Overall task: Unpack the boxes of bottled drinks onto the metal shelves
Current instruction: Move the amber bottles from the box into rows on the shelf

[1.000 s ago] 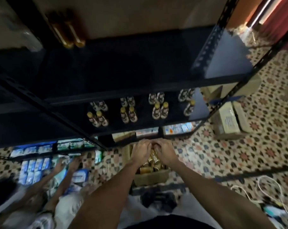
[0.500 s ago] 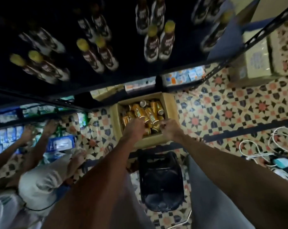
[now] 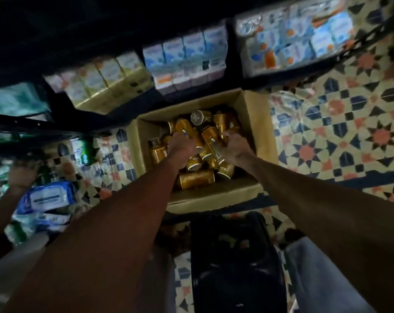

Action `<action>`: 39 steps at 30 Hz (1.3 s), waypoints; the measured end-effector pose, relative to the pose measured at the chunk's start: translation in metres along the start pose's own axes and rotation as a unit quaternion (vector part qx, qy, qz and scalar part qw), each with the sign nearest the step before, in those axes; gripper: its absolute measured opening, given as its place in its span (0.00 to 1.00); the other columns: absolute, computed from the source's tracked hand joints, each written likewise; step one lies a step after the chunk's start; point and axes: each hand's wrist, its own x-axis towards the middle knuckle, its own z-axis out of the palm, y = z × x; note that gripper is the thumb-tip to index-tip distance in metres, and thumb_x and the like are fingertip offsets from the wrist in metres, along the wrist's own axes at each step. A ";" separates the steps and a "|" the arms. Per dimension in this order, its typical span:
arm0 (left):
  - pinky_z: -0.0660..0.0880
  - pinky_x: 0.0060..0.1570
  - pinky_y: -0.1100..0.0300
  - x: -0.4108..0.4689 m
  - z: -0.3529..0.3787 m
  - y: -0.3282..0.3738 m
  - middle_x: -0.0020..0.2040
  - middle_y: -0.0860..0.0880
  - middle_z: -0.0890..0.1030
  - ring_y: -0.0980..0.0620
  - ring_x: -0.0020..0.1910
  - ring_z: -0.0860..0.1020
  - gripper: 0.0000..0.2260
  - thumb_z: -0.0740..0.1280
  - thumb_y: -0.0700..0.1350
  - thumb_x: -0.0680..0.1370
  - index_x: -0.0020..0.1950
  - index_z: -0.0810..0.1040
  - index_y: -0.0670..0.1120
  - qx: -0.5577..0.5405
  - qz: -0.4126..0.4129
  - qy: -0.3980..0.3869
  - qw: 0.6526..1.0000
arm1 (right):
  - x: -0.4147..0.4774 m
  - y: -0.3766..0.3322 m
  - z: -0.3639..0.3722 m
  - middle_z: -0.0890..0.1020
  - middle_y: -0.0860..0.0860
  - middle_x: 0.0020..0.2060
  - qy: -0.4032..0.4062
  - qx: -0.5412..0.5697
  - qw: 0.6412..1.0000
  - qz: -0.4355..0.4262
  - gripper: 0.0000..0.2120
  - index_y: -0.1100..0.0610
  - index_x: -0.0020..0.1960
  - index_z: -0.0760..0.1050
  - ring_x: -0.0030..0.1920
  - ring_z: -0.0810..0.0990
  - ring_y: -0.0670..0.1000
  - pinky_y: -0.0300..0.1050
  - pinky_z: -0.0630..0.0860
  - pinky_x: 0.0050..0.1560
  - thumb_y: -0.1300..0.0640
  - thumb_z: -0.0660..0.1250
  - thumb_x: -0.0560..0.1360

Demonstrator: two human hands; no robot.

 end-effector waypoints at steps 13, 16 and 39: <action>0.70 0.35 0.60 0.036 0.016 -0.017 0.60 0.45 0.78 0.49 0.48 0.76 0.27 0.74 0.49 0.75 0.70 0.70 0.41 -0.135 -0.072 -0.067 0.986 | 0.030 0.021 0.026 0.71 0.54 0.72 -0.034 0.109 0.989 0.091 0.41 0.51 0.79 0.60 0.71 0.72 0.57 0.54 0.73 0.68 0.53 0.77 0.72; 0.74 0.42 0.59 0.012 0.005 -0.030 0.64 0.46 0.76 0.51 0.50 0.76 0.31 0.76 0.46 0.73 0.72 0.67 0.43 -0.206 -0.080 -0.120 0.968 | 0.001 0.020 0.025 0.73 0.53 0.68 -0.031 0.168 0.981 0.095 0.41 0.50 0.77 0.62 0.65 0.76 0.55 0.51 0.78 0.58 0.54 0.79 0.70; 0.79 0.47 0.58 -0.396 -0.214 -0.002 0.54 0.51 0.83 0.53 0.51 0.82 0.25 0.79 0.40 0.68 0.62 0.76 0.47 -0.312 0.104 -0.088 0.940 | -0.403 -0.164 -0.107 0.77 0.47 0.65 0.027 0.249 0.966 -0.062 0.37 0.53 0.75 0.66 0.62 0.78 0.49 0.49 0.77 0.62 0.55 0.78 0.71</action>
